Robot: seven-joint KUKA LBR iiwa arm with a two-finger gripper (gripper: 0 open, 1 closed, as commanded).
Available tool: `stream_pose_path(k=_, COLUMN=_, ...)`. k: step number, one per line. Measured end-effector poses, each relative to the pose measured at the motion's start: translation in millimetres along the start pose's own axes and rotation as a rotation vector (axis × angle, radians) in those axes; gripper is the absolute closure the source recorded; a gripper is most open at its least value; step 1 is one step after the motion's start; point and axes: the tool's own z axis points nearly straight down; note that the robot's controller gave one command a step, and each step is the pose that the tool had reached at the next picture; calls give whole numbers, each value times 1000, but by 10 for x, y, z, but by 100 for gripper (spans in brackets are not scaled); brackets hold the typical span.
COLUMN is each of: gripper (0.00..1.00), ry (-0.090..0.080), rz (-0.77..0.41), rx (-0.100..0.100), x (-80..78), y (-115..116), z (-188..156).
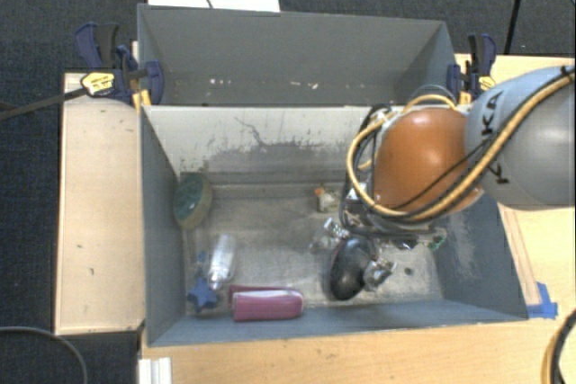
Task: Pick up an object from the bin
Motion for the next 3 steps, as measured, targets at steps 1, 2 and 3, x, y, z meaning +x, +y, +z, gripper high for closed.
stream_pose_path(k=1, gripper=0, ry=-4, rz=-380, rx=1, x=116, y=-51, z=295)
stream_pose_path(k=2, gripper=0, ry=-3, rz=-377, rx=0, x=102, y=-56, z=283)
stream_pose_path(k=3, gripper=100, ry=-5, rz=-376, rx=2, x=93, y=-60, z=272)
